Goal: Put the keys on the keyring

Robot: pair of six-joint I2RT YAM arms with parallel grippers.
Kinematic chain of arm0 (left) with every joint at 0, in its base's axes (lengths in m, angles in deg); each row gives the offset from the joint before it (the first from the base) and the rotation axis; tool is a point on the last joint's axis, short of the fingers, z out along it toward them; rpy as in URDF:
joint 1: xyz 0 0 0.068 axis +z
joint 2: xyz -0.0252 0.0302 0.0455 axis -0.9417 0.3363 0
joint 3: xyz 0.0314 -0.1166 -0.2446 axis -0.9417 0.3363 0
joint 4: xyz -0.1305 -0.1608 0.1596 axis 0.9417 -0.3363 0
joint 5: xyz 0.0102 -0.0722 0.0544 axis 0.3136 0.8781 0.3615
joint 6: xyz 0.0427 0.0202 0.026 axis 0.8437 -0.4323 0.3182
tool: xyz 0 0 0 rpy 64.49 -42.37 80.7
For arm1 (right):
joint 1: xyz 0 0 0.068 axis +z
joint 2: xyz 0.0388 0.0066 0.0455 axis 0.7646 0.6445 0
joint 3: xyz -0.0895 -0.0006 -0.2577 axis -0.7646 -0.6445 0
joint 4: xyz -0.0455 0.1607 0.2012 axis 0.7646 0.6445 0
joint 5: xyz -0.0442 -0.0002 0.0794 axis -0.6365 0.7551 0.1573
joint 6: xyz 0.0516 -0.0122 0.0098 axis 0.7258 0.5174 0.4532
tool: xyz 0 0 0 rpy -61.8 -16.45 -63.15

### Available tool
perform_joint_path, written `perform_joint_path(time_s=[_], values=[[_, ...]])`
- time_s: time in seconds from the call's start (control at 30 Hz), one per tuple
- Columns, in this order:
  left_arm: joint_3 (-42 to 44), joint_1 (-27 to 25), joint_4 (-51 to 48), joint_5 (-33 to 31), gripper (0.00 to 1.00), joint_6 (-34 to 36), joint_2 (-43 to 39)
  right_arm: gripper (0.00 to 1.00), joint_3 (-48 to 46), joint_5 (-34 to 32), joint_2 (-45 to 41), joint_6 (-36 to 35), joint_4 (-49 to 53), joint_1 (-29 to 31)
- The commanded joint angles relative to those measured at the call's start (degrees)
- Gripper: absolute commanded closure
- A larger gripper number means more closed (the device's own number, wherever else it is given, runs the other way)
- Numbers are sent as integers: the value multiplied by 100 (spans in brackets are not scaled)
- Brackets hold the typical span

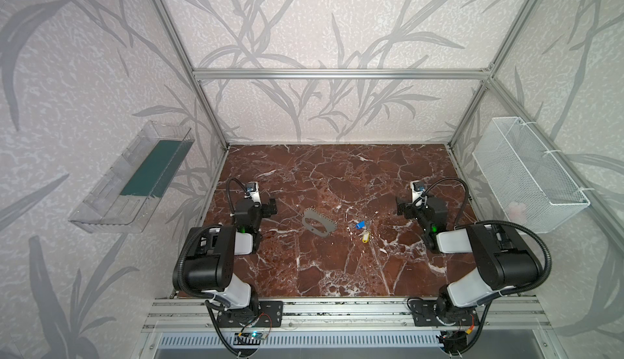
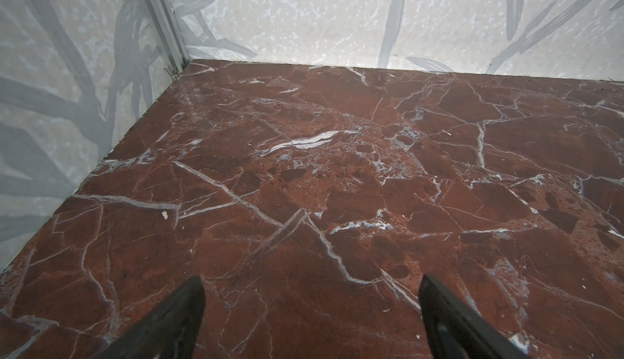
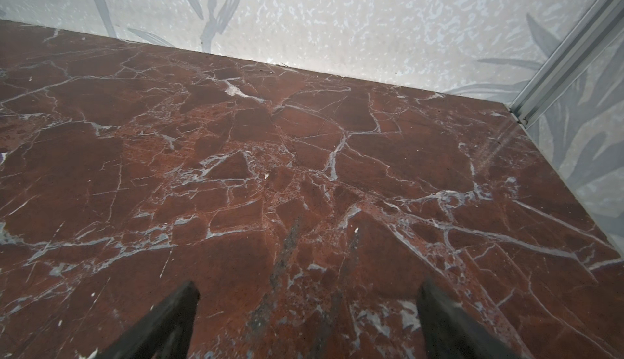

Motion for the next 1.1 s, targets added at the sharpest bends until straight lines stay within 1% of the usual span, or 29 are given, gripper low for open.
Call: perform_joint_path(time_s=[0.0, 0.6, 0.63, 0.7, 0.73, 0.77, 1.07], values=[[-114, 9, 48, 45, 1, 49, 42, 1, 93, -86, 24, 68, -36, -3], [-113, 4, 56, 41, 1, 49, 37, 1, 93, -86, 21, 72, -37, -3], [-113, 8, 54, 41, 1, 49, 33, 1, 93, -109, 24, 81, -33, -3], [-127, 7, 46, 1, 1, 36, 37, 1, 63, -451, 12, 205, -81, -11], [-159, 9, -19, -220, 1, -29, 36, 1, 34, -560, 24, 250, -147, -11], [-161, 7, -53, -371, 1, -89, 21, 1, 32, -593, 16, 261, -147, -11], [-157, 10, -24, -385, 1, -100, 35, 1, 23, -586, 16, 261, -152, -11]])
